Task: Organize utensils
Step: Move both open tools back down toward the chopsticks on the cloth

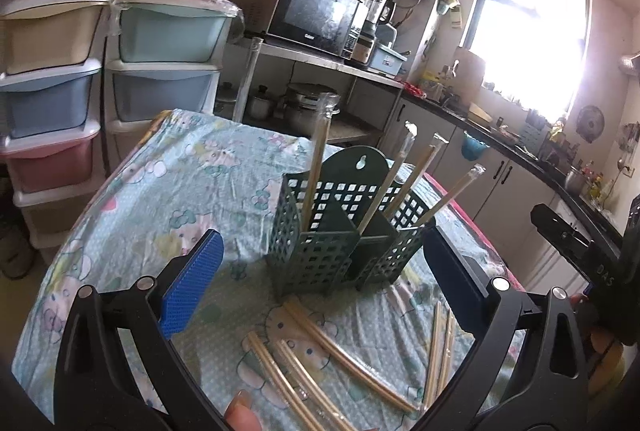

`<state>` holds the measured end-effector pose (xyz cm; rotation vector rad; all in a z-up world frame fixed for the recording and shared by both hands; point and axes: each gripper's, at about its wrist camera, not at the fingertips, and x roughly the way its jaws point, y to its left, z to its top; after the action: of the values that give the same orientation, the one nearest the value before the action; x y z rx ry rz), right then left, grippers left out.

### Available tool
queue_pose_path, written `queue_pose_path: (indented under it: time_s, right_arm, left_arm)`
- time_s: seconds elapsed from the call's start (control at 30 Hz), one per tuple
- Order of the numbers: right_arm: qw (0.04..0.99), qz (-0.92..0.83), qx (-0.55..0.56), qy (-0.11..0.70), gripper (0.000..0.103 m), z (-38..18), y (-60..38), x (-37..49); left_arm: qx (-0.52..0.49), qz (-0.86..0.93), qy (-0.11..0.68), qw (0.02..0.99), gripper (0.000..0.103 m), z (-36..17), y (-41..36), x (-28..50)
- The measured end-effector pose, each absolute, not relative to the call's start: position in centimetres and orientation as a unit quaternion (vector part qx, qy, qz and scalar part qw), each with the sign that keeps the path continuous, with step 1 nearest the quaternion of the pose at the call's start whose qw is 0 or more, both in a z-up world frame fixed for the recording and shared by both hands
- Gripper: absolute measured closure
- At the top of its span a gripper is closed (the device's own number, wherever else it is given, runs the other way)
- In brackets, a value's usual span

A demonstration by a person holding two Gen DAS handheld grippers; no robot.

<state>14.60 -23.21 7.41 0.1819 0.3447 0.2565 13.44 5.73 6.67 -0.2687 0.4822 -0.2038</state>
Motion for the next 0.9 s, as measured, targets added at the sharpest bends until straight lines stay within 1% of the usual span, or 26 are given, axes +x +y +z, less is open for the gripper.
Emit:
queue_pose_path:
  time_s: [0.57,0.9]
  right_arm:
    - [0.961,0.172,0.070,0.203,0.026,6.1,-20.9,14.1]
    - [0.950,0.189,0.062,0.241,0.027,5.0,-19.7,14.8]
  left_arm:
    - [-0.134,-0.078,0.279,0.948,0.011,4.0,7.3,11.3]
    - [-0.154,-0.077,0.297,0.939,0.011,2.3,8.4,10.3]
